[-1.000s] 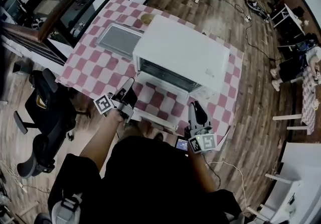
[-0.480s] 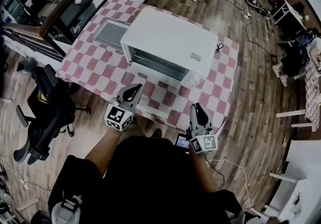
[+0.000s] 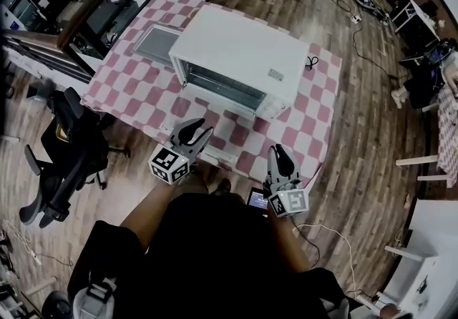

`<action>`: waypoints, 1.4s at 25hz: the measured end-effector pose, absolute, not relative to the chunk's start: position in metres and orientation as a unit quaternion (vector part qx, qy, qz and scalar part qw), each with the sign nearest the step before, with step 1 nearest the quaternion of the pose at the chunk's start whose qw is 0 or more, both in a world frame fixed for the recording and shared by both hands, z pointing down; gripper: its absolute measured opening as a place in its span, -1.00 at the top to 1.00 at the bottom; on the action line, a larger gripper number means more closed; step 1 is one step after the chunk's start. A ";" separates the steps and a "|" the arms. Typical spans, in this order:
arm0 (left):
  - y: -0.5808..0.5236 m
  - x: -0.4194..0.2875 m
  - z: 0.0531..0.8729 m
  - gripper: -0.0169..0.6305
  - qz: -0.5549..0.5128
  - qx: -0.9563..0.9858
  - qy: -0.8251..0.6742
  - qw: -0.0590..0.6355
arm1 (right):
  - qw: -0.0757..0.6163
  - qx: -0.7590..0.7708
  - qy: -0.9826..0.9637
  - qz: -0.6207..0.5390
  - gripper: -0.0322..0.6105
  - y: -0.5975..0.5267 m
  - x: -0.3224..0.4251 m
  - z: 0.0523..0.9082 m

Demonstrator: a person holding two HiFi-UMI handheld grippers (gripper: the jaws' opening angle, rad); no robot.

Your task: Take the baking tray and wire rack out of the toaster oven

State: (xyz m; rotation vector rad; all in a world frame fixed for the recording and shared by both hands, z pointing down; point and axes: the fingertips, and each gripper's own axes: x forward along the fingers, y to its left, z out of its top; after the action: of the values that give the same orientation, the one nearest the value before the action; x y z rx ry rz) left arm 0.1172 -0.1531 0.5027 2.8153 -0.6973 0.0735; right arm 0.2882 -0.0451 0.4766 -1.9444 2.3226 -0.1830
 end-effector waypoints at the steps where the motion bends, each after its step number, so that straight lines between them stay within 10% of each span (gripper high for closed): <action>1: -0.155 0.118 0.503 0.58 0.010 0.961 -0.234 0.147 | 0.053 -0.638 0.766 -0.062 0.69 -0.045 0.288 0.477; 18: -0.269 0.163 0.586 0.15 -0.210 0.711 -0.178 0.647 | 0.019 -0.661 0.746 -0.085 0.69 -0.080 0.314 0.486; 35: -0.345 0.218 0.662 0.18 -0.165 0.642 -0.215 0.717 | 0.021 -0.714 0.690 -0.114 0.68 -0.101 0.346 0.493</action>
State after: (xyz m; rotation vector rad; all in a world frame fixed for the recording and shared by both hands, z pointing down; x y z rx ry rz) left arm 0.2176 -0.3448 0.6616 1.4208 -0.4767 -0.3645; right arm 0.3456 -0.1013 0.4934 -2.2148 2.1398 -0.3521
